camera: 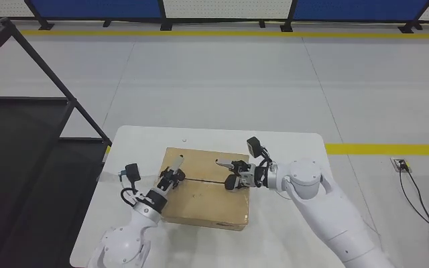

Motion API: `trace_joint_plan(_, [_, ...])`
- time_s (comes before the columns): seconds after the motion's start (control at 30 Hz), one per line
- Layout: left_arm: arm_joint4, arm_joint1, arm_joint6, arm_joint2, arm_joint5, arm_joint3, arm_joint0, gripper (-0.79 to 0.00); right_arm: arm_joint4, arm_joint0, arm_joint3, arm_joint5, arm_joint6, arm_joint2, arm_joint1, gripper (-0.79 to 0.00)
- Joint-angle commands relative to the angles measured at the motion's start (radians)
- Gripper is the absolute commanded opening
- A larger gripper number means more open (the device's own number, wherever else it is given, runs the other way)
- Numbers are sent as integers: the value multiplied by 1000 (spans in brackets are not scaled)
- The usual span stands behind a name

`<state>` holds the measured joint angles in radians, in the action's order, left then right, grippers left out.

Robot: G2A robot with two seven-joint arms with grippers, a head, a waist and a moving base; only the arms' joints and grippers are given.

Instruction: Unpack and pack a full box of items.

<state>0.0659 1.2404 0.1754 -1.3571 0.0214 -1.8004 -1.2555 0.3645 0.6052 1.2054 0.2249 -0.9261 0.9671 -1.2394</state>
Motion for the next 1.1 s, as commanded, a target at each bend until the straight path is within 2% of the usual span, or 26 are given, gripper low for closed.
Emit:
trace_joint_plan(0.0, [46,-1,-13,-39,11,-13,-17,0,-14,8,0,-39,-13,5,3,0])
trace_joint_plan(0.33, [140,-9,-48,-206,16,-51,-134,0,-89,0,-36,-165,-62,-8,5,0])
trace_joint_plan(0.73, [138,-9,-51,-205,11,-43,-136,0,-100,-26,-68,-183,-66,-22,-2,0])
trace_joint_plan(1.07, [203,8,-225,-199,-44,129,-162,0,-100,-26,-68,-183,-66,-22,-2,0])
